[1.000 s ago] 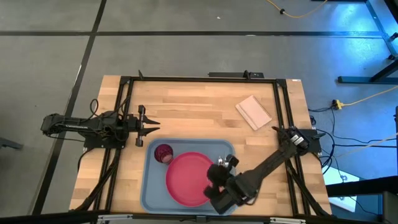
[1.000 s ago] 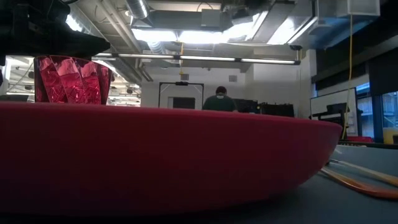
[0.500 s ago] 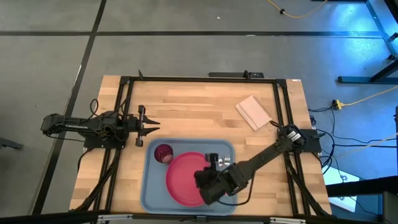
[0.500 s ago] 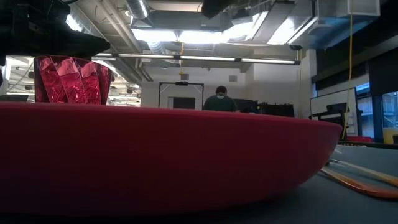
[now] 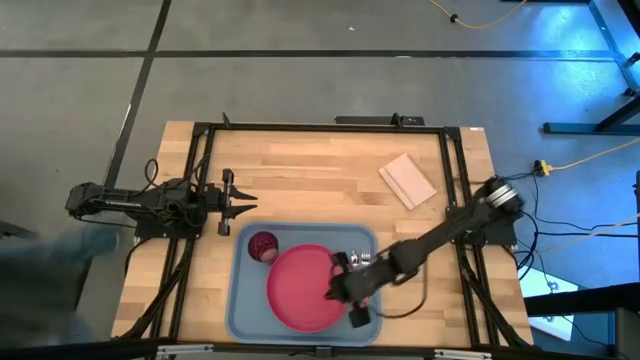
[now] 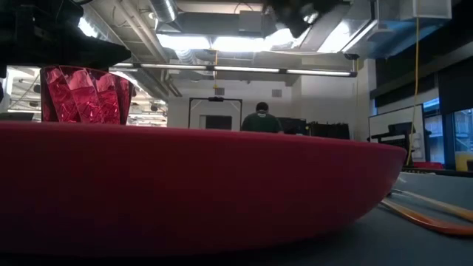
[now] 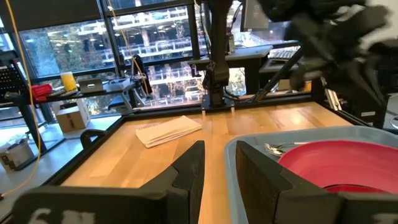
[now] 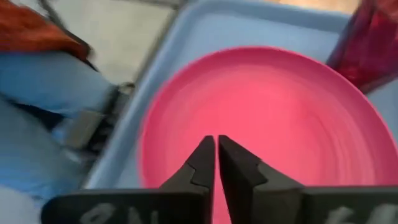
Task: Pick and place plate/cup/fork/spoon on tray
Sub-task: Return to Home Position
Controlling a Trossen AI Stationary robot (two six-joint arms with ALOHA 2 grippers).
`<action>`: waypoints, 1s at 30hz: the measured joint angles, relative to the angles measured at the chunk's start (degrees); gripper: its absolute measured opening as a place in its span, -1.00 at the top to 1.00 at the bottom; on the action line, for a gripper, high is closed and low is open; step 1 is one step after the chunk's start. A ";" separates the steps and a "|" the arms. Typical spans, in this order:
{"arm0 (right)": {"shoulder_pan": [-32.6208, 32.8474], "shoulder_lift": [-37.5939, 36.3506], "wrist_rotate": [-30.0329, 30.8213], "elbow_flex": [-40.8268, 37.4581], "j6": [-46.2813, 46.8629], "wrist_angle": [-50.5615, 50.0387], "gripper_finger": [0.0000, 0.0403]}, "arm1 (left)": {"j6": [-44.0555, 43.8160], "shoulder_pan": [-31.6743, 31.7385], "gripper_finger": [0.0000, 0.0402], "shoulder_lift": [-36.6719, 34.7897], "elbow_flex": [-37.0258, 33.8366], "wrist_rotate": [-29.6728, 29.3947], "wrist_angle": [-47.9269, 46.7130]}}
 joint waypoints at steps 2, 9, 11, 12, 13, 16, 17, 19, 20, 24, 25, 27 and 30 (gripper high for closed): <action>-0.75 -5.35 -3.47 -6.83 0.22 4.66 0.87 | 0.00 -0.02 0.58 0.00 0.00 -0.01 -0.09; -2.66 -27.10 -5.26 -31.83 1.60 14.06 0.87 | 0.00 0.00 0.58 0.00 0.00 0.00 -0.24; -3.57 -32.02 -4.02 -38.26 3.11 16.58 0.87 | 0.00 0.00 0.58 -0.02 0.00 -0.02 -0.31; -4.13 -34.08 -3.39 -41.20 3.56 18.37 0.87 | 0.00 -0.01 0.58 0.00 0.00 0.00 -0.44; -4.66 -35.71 -3.27 -44.27 4.55 20.28 0.87 | 0.00 0.00 0.58 0.00 0.00 -0.02 -0.48; -5.58 -38.86 -3.53 -52.64 6.47 26.00 0.87 | 0.00 0.00 0.58 0.00 0.00 -0.09 -0.46; -5.81 -39.81 -3.80 -55.13 6.51 28.93 0.87 | 0.00 0.00 0.58 -0.02 0.00 -0.09 -0.46; -6.13 -41.63 -4.69 -59.37 6.28 34.70 0.87 | 0.00 -0.02 0.58 -0.01 0.00 -0.06 -0.48; -6.16 -42.46 -4.92 -61.21 6.26 36.59 0.87 | 0.00 -0.01 0.58 -0.01 0.00 -0.06 -0.46; -6.12 -46.20 -5.03 -65.50 6.32 39.17 0.87 | 0.00 0.00 0.58 -0.02 0.00 -0.03 -0.46; -6.12 -47.27 -5.03 -66.12 6.29 39.20 0.87 | 0.00 -0.01 0.58 -0.02 0.00 -0.01 -0.48; -6.12 -49.11 -5.03 -67.09 5.53 38.93 0.87 | 0.00 -0.02 0.58 -0.02 0.00 -0.02 -0.46; -6.16 -52.23 -5.04 -69.03 1.68 39.46 0.87 | 0.01 -0.01 0.58 -0.02 0.00 0.00 -0.47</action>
